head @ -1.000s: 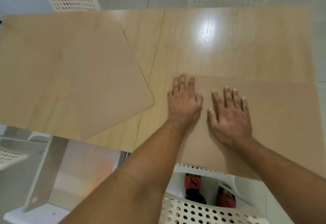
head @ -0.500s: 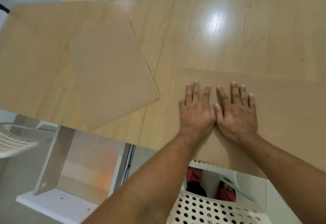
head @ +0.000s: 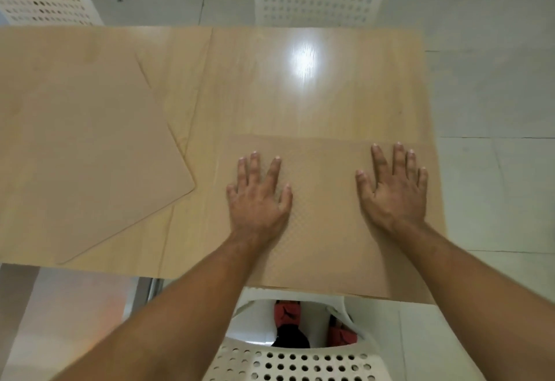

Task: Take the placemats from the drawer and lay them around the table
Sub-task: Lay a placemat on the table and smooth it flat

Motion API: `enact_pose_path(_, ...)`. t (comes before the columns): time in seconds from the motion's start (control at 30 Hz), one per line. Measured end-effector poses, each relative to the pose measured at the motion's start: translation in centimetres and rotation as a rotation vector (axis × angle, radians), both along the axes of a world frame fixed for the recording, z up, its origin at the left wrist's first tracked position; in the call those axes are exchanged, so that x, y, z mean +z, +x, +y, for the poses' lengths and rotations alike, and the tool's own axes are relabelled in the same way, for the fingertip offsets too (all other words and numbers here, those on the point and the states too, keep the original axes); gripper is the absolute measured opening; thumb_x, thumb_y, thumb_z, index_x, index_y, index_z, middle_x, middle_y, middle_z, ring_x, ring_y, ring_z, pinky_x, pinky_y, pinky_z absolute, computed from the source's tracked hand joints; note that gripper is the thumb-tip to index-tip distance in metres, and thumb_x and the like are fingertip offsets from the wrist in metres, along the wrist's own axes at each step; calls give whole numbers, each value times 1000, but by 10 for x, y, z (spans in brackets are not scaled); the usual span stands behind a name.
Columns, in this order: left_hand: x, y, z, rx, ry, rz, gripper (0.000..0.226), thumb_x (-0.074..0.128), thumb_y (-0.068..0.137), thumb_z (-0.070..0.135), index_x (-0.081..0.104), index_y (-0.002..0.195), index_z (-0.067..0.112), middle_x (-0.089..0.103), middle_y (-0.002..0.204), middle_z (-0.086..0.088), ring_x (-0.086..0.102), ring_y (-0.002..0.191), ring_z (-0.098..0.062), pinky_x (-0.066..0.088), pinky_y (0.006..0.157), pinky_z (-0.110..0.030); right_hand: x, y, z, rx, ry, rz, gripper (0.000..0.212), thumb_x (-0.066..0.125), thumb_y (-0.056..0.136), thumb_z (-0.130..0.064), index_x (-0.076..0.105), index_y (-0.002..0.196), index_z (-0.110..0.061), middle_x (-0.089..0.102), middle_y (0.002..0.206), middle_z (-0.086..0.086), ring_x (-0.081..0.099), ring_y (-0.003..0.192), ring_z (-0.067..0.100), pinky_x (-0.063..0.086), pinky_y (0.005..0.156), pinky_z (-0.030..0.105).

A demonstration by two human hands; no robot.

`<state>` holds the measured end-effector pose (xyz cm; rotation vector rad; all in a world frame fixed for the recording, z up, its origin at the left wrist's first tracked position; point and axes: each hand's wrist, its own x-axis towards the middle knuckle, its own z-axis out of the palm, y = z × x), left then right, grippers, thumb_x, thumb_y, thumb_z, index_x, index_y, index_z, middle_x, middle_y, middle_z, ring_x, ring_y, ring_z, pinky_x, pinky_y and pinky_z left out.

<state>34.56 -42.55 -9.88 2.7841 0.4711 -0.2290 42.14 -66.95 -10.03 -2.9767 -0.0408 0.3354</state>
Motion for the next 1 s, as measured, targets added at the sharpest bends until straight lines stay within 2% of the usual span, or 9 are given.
enact_pose_path(0.2,5,2,-6,-18,6,-16,66,23,95,62,1,155,44,-8,166,4,-12,152,-20,12,117,-58,3,-6,-44,-46,-9,30,73,8,94,-70,0,159,-37,-6,169,5,-9,154,26,0,123,50)
enact_pose_path(0.37,22,5,-9,-12,-21,27,69,27,96,60,2,156,38,-8,166,-1,-10,152,-24,13,118,-59,21,-33,-33,93,-11,32,74,7,96,-69,-6,159,-34,-13,167,8,-13,153,27,-5,123,47)
enact_pose_path(0.5,53,-14,-27,30,-8,3,70,34,95,58,14,156,32,1,166,-3,0,152,-25,21,116,-58,42,-71,-3,196,92,80,74,10,95,-70,-4,159,-36,-9,168,7,-9,154,25,-3,123,43)
enact_pose_path(0.63,81,-70,-45,83,9,-8,64,36,94,57,28,152,30,16,164,-5,10,151,-26,26,114,-54,65,-113,33,233,377,206,66,25,100,-62,15,158,-34,17,167,5,15,153,22,16,121,39)
enact_pose_path(0.7,90,-103,-44,134,-6,16,62,36,95,56,30,151,29,18,163,-5,11,150,-25,25,114,-54,80,-131,54,177,566,263,59,32,101,-58,32,153,-32,40,157,3,39,142,22,33,113,38)
enact_pose_path(0.77,96,-134,-35,193,-24,45,61,36,96,55,29,151,29,17,163,-4,10,150,-25,23,114,-54,94,-145,80,55,776,340,48,40,101,-51,47,143,-28,55,143,3,54,128,21,41,105,35)
enact_pose_path(0.87,102,-174,-8,280,-50,52,61,37,97,52,28,152,28,16,163,-4,9,151,-24,20,116,-52,113,-160,121,-179,1070,581,35,45,103,-41,55,129,-20,62,130,6,61,115,23,47,102,41)
enact_pose_path(0.93,106,-191,16,332,-70,36,60,38,97,51,28,152,27,16,164,-3,10,150,-24,20,116,-49,119,-167,148,-287,1160,735,33,46,104,-38,54,128,-17,64,122,6,64,108,25,50,98,44)
enact_pose_path(1.0,111,-203,46,370,-59,21,60,39,97,49,29,152,25,18,163,-4,12,150,-23,22,116,-49,121,-175,180,-344,1207,837,36,48,103,-36,54,132,-16,64,123,9,64,108,27,51,98,46)
